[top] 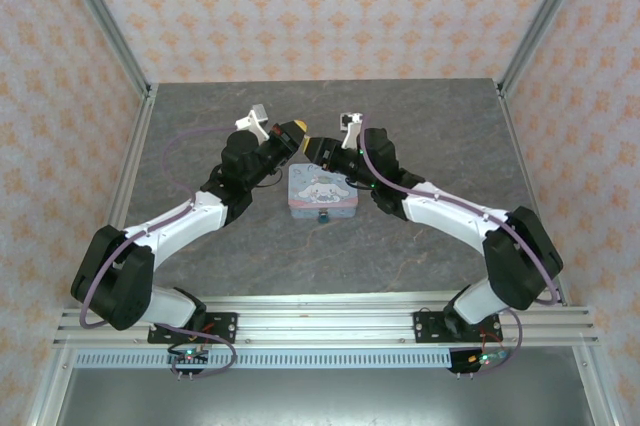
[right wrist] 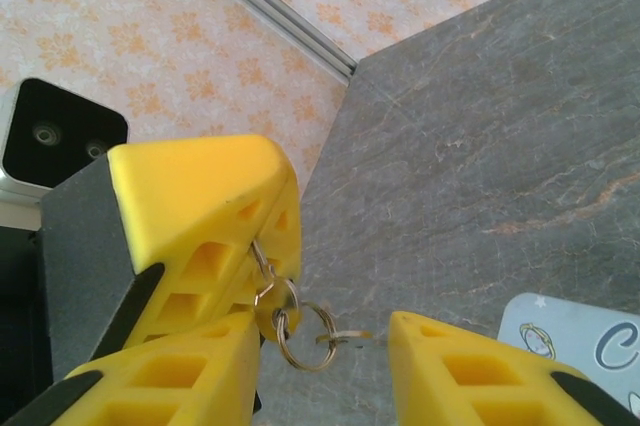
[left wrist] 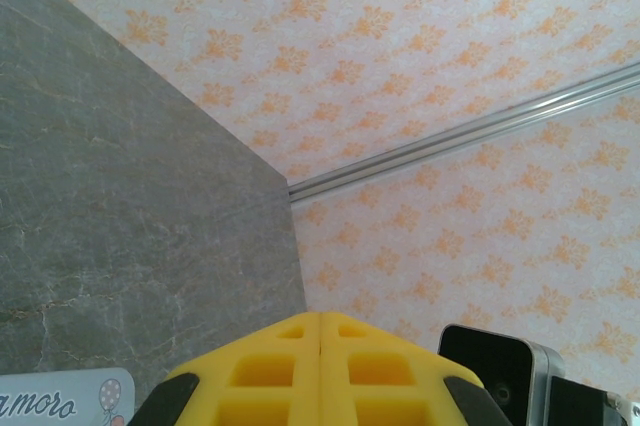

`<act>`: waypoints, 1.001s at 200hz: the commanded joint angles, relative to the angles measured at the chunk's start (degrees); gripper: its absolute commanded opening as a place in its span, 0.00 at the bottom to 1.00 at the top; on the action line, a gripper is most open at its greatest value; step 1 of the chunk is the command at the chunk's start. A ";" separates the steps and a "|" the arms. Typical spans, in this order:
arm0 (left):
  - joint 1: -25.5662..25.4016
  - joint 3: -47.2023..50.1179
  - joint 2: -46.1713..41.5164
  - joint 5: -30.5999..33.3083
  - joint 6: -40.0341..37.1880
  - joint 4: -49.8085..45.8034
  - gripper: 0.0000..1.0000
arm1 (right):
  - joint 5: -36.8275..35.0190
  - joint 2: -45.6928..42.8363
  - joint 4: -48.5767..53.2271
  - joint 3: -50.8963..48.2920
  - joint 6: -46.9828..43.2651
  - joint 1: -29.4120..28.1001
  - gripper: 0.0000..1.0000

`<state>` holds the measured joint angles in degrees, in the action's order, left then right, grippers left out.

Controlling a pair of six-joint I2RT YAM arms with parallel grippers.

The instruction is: Unlock a padlock with a key

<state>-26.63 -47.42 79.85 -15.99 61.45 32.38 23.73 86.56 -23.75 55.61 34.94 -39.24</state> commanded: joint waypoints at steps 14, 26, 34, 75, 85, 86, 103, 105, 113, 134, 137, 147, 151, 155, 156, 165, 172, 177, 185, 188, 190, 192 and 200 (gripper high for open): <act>-0.28 -0.62 -1.89 0.44 -0.71 0.31 0.00 | 0.16 1.38 -7.27 0.72 3.70 0.13 0.37; -0.29 -0.51 -1.97 0.47 -0.72 0.31 0.00 | 0.64 1.84 -10.43 -0.18 5.92 0.60 0.37; -0.28 -0.41 -1.98 0.44 -0.71 0.34 0.00 | 0.88 2.15 -12.59 -0.83 7.50 0.95 0.37; -0.31 -0.34 -1.89 0.66 -0.63 0.63 0.00 | 1.39 4.17 -22.61 -3.86 14.90 2.57 0.35; -0.33 -0.31 -1.89 0.70 -0.61 0.73 0.00 | 1.51 4.79 -24.41 -4.27 16.45 2.81 0.34; -0.34 -0.31 -1.90 0.70 -0.62 0.74 0.00 | 1.55 4.86 -24.63 -4.37 16.60 2.83 0.34; -0.33 -0.37 -1.72 0.75 -0.53 0.77 0.00 | 2.08 5.78 -27.67 -5.05 18.70 3.12 0.34; -0.30 -0.39 -1.68 0.71 -0.54 0.78 0.00 | 2.19 5.98 -27.98 -5.12 18.92 3.16 0.33; -0.28 -0.39 -1.71 0.78 -0.48 0.78 0.00 | 2.38 6.36 -29.31 -5.34 19.88 3.21 0.33; -0.29 -0.50 -1.69 0.78 -0.54 0.77 0.00 | 3.10 7.66 -33.16 -6.23 22.41 3.28 0.33; -0.30 -0.56 -1.70 0.78 -0.54 0.87 0.00 | 3.16 7.82 -33.89 -6.34 22.82 3.25 0.33; -0.32 -0.62 -1.63 0.78 -0.54 0.80 0.00 | 3.41 8.49 -36.16 -6.77 24.23 3.38 0.33; -0.33 -0.62 -1.57 0.75 -0.54 0.76 0.00 | 3.51 8.67 -37.04 -6.90 24.80 3.43 0.33; -0.34 -0.57 -1.63 0.73 -0.54 0.83 0.00 | 3.59 8.94 -37.82 -7.05 25.35 3.47 0.33; -0.30 -0.57 -1.67 0.76 -0.54 0.79 0.00 | 3.60 9.00 -38.02 -7.12 25.44 3.47 0.33; -0.27 -0.57 -1.71 0.78 -0.54 0.75 0.00 | 3.63 9.30 -39.65 -7.51 26.30 3.47 0.33; -0.32 -0.63 -1.72 0.78 -0.54 0.75 0.00 | 3.65 9.49 -40.71 -7.80 27.03 3.55 0.33; -0.27 -0.65 -1.74 0.74 -0.63 0.72 0.00 | 3.66 9.66 -41.47 -8.04 27.39 3.56 0.33; -0.33 -0.59 -1.76 0.69 -0.64 0.66 0.00 | 3.82 9.76 -42.25 -8.21 27.87 3.56 0.32; -0.28 -0.58 -1.87 0.69 -0.68 0.56 0.00 | 3.95 9.81 -42.46 -8.31 28.06 3.56 0.32; -0.29 -0.57 -1.89 0.76 -0.69 0.57 0.00 | 3.98 9.84 -42.62 -8.39 28.14 3.56 0.32; -0.27 -0.59 -1.89 0.78 -0.71 0.51 0.00 | 4.10 9.83 -42.74 -8.48 28.27 3.56 0.32; -0.27 -0.65 -1.89 0.78 -0.72 0.41 0.00 | 4.33 9.74 -43.06 -8.70 28.41 3.54 0.31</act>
<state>-26.63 -47.42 79.64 -15.99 61.47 32.40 26.37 96.20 -59.40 47.75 60.77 -36.16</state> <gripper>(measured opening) 0.041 0.322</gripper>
